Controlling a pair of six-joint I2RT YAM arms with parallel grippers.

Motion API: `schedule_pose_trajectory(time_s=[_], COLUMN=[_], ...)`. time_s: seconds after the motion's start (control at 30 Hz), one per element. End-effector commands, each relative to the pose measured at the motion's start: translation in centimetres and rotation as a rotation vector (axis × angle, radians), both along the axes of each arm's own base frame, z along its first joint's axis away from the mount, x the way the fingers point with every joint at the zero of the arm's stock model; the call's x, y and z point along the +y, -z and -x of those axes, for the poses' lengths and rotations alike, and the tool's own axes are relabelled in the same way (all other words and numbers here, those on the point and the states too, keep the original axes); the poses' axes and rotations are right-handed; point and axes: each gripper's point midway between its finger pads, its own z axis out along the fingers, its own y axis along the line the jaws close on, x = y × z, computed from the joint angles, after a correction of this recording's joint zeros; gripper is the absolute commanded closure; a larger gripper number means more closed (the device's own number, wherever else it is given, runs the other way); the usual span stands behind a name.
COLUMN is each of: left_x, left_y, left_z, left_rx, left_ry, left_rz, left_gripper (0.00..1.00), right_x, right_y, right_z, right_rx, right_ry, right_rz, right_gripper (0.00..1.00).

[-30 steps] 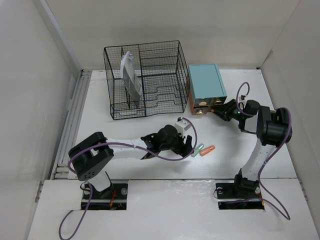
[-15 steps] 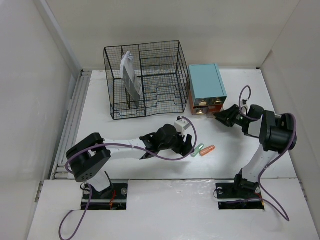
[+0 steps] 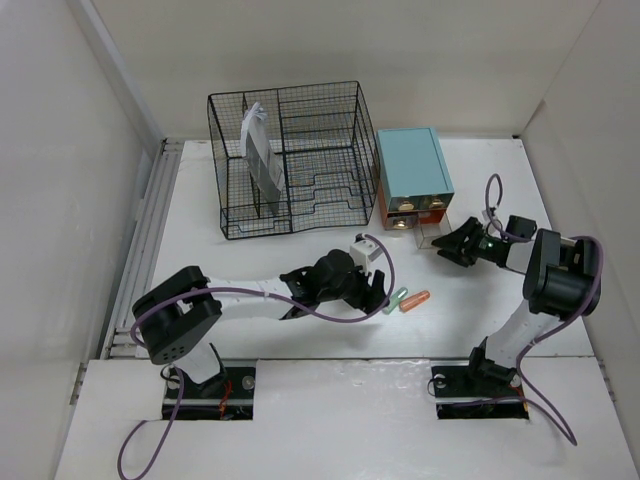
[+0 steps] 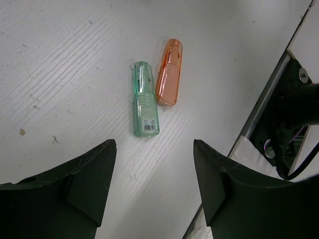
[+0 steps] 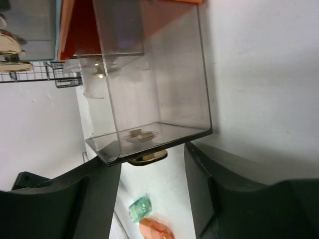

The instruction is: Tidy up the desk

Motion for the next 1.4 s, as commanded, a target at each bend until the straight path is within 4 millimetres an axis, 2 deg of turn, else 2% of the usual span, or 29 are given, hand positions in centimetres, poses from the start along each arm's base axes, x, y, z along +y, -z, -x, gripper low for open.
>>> schedule_pose_trajectory(time_s=[0.0, 0.1, 0.13, 0.17, 0.2, 0.23, 0.3, 0.37, 0.4, 0.43, 0.5, 0.53, 0.6, 0.67, 0.73, 0.77, 0.8, 0.83, 0.87, 0.9, 0.93, 1.07, 1.2, 1.23, 1.27, 1.37], left_x=[-1.2, -1.4, -1.8, -1.7, -1.9, -1.7, -2.1, -2.0, -2.4, -2.5, -2.6, -2.5, -2.8, -2.7, -2.5, -2.9, -2.8, -2.6, -2.8, -2.8, -2.9, -2.9, -2.7, -2.5, -2.7, -2.9], left_y=[-1.8, -1.7, -1.7, -1.0, -1.4, -0.6, -0.6, 0.5, -0.1, 0.4, 0.5, 1.2, 1.1, 1.4, 2.6, 2.2, 2.6, 3.5, 3.5, 3.7, 4.4, 5.4, 5.9, 6.4, 6.1, 6.7], left_z=[-0.1, -0.3, -0.1, 0.0, -0.3, -0.2, -0.6, -0.8, -1.1, -0.9, -1.2, -0.8, -1.1, -1.3, -1.2, -1.0, -1.2, -0.8, -1.2, -1.3, -1.1, -1.3, -1.4, -1.3, -1.4, -1.5], left_rx=[-0.021, -0.029, -0.029, -0.024, -0.033, -0.026, -0.043, -0.040, -0.057, -0.059, -0.063, -0.059, -0.075, -0.082, -0.080, -0.083, -0.081, -0.076, -0.086, -0.086, -0.078, -0.094, -0.094, -0.087, -0.090, -0.085], left_ry=[0.015, 0.019, 0.029, 0.033, 0.025, 0.030, 0.022, 0.021, 0.025, 0.032, 0.028, 0.028, 0.018, 0.014, 0.012, 0.021, 0.011, 0.015, 0.011, 0.004, 0.009, 0.008, 0.002, 0.004, 0.003, 0.004], left_rz=[0.054, 0.050, 0.050, 0.026, 0.032, 0.000, -0.017, -0.058, -0.047, -0.069, -0.089, -0.113, -0.135, -0.161, -0.210, -0.206, -0.228, -0.254, -0.265, -0.279, -0.310, -0.365, -0.378, -0.396, -0.388, -0.399], left_gripper=[0.40, 0.40, 0.40, 0.40, 0.40, 0.40, 0.40, 0.40, 0.40, 0.40, 0.40, 0.40, 0.40, 0.40, 0.40, 0.40, 0.40, 0.40, 0.40, 0.40, 0.40, 0.42, 0.50, 0.55, 0.57, 0.68], right_x=[-0.5, -0.3, -0.2, -0.1, 0.1, 0.0, 0.4, 0.5, 0.6, 0.8, 0.8, 1.1, 1.1, 1.7, 1.6, 2.4, 1.9, 2.0, 2.2, 2.2, 1.5, 1.0, 0.6, 0.6, 0.9, 1.1], right_y=[1.2, 1.0, 0.2, -0.1, -0.4, -0.7, -1.3, -1.8, -2.3, -2.3, -3.1, -3.4, -3.9, -5.0, -6.4, -7.8, -9.0, -9.0, -10.1, -10.5, -10.8, -11.8, -12.5, -13.0, -13.6, -16.4], right_z=[1.2, 1.4, 1.2, 1.4, 1.7, 1.6, 2.2, 2.3, 2.3, 2.9, 2.8, 3.5, 3.5, 4.4, 4.1, 5.6, 4.6, 4.8, 5.1, 5.0, 4.2, 3.0, 2.1, 2.1, 1.9, 1.8], right_rx=[0.039, 0.029, -0.005, -0.015, -0.005, -0.025, -0.023, -0.040, -0.061, -0.031, -0.085, -0.061, -0.110, -0.108, -0.224, -0.179, -0.365, -0.382, -0.403, -0.337, -0.342, -0.395, -0.454, -0.484, -0.516, -0.613], right_ry=[-0.031, -0.050, -0.069, -0.080, -0.095, -0.107, -0.130, -0.147, -0.169, -0.181, -0.226, -0.244, -0.290, -0.324, -0.394, -0.414, -0.490, -0.518, -0.530, -0.512, -0.507, -0.479, -0.492, -0.492, -0.509, -0.544], right_rz=[0.039, 0.027, 0.032, 0.031, 0.015, 0.032, 0.012, 0.017, 0.007, -0.002, 0.011, -0.009, -0.001, -0.049, -0.019, -0.106, -0.018, -0.042, -0.075, -0.117, -0.096, -0.100, -0.059, -0.048, -0.029, 0.056], right_gripper=[0.39, 0.33, 0.33, 0.32, 0.32, 0.32, 0.30, 0.29, 0.27, 0.27, 0.27, 0.27, 0.27, 0.27, 0.27, 0.29, 0.29, 0.29, 0.29, 0.31, 0.32, 0.32, 0.32, 0.32, 0.32, 0.31])
